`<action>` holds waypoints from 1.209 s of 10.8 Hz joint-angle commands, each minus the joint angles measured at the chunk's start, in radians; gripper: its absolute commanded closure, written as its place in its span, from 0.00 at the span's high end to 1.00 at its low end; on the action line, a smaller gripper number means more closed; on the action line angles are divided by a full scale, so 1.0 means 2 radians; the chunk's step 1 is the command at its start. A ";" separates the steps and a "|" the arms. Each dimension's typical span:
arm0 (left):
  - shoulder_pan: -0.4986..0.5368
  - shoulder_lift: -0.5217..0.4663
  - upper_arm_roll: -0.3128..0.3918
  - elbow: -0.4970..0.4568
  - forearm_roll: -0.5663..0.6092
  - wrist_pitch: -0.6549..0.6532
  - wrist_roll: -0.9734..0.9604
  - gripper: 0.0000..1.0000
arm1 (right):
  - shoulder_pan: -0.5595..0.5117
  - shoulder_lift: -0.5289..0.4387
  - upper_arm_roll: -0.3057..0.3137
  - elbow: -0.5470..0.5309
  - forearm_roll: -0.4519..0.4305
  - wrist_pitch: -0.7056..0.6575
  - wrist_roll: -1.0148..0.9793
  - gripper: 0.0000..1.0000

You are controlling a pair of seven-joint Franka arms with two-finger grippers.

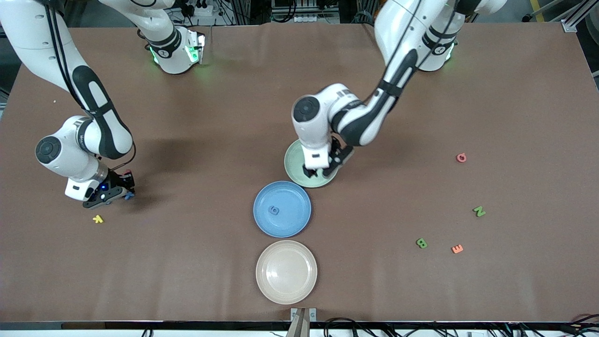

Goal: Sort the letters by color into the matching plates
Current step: 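Drop the green q onto the green plate while the right gripper grasps blue X, then place the blue X on the blue plate while the left gripper reaches the Z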

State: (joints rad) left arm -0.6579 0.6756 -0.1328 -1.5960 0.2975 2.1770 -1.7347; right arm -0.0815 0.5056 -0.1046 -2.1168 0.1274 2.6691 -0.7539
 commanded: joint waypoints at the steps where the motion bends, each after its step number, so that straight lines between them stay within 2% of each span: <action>1: 0.076 -0.006 -0.003 0.002 0.011 -0.007 0.105 1.00 | -0.008 0.005 0.007 0.014 -0.003 -0.002 0.003 0.28; 5: 0.163 -0.008 -0.004 0.001 0.012 -0.007 0.248 1.00 | -0.001 0.004 0.007 0.018 -0.002 -0.005 0.035 0.28; 8: 0.192 -0.015 -0.006 -0.001 0.012 -0.006 0.322 1.00 | 0.012 0.003 0.007 0.021 -0.002 -0.007 0.075 0.24; 10: 0.215 -0.016 -0.007 -0.003 0.011 -0.006 0.361 1.00 | 0.023 0.003 0.008 0.034 -0.002 -0.027 0.112 0.23; 13: 0.250 -0.012 -0.008 -0.002 0.005 0.007 0.363 1.00 | 0.048 0.003 0.008 0.048 -0.002 -0.042 0.187 0.23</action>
State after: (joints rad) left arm -0.2221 0.6604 -0.1326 -1.5899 0.2983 2.1769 -1.0256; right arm -0.0186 0.5081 -0.0891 -2.0490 0.1291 2.6076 -0.4927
